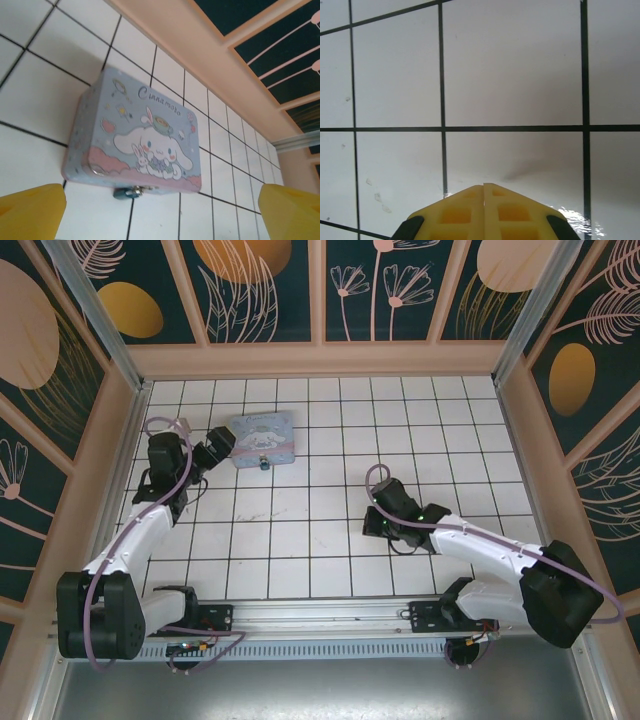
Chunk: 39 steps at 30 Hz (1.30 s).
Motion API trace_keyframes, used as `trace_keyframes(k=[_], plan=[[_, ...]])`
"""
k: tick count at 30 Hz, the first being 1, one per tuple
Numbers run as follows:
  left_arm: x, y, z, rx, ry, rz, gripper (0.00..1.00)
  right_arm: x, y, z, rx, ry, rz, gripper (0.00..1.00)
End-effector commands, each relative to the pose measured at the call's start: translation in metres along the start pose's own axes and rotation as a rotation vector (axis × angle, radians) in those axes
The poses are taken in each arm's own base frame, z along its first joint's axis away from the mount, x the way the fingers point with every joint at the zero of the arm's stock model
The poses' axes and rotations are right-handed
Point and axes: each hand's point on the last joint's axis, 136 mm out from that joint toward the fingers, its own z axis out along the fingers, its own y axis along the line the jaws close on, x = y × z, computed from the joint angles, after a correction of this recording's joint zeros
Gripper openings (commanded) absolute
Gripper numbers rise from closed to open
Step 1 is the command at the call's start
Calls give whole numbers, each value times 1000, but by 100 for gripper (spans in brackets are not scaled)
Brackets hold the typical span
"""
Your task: Unlock a padlock with a key
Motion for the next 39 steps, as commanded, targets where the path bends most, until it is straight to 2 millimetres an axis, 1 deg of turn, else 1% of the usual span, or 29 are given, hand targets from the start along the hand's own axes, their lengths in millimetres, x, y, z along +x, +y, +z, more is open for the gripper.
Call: trace_keyframes(k=[1, 5, 8, 12, 15, 18, 21, 26, 30, 34, 39], plan=[[18, -19, -2, 104, 51, -73, 99, -23, 31, -13, -97, -60, 16, 0], [39, -40, -3, 192, 95, -164, 99, -45, 53, -21, -163, -123, 24, 0], [49, -56, -6, 257, 115, -250, 98, -63, 71, -29, -217, -174, 34, 0], [57, -71, -10, 317, 130, -382, 96, -91, 98, -41, -303, -255, 48, 0], [62, -79, -12, 341, 144, -471, 93, -106, 120, -48, -381, -283, 52, 0], [66, -87, -13, 363, 158, -560, 90, -120, 135, -54, -439, -330, 66, 0], [72, -97, -12, 393, 188, -645, 90, -130, 145, -59, -493, -373, 84, 0], [84, -114, -5, 430, 253, -745, 90, -140, 158, -64, -566, -420, 111, 0], [96, -125, 6, 450, 293, -798, 90, -144, 165, -68, -605, -450, 120, 0], [103, -137, 13, 485, 319, -839, 88, -146, 171, -71, -618, -464, 118, 0], [112, -157, 21, 521, 354, -858, 83, -145, 176, -68, -623, -460, 113, 0]])
